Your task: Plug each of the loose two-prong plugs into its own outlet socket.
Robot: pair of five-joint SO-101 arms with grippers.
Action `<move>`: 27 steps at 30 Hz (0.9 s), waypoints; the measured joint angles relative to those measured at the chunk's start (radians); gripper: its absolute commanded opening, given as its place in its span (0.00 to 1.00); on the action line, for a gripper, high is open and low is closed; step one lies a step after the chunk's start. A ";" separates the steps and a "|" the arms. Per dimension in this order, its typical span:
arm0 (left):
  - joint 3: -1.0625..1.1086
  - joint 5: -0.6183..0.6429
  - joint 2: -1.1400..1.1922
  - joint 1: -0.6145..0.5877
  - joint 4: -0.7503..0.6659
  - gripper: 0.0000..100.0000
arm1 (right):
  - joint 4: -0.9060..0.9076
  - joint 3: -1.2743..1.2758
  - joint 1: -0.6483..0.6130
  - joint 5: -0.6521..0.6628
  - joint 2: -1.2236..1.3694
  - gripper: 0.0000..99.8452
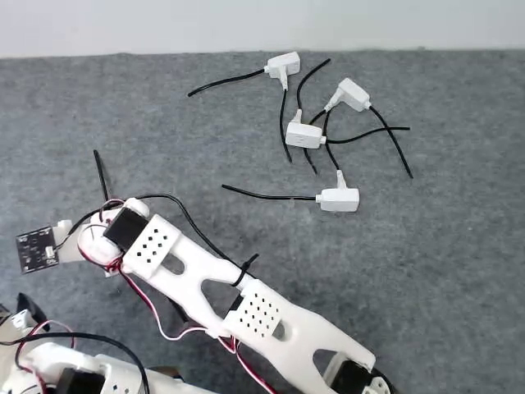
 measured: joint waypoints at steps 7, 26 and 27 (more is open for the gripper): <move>0.000 0.000 0.000 0.000 0.000 0.39 | 0.054 0.003 0.005 0.000 0.029 0.01; 0.038 -0.037 0.002 0.351 -0.037 0.39 | 0.192 -0.160 0.092 -0.137 -0.204 0.01; 0.037 -0.037 0.003 0.364 -0.040 0.39 | 0.192 -0.160 0.114 -0.147 -0.247 0.01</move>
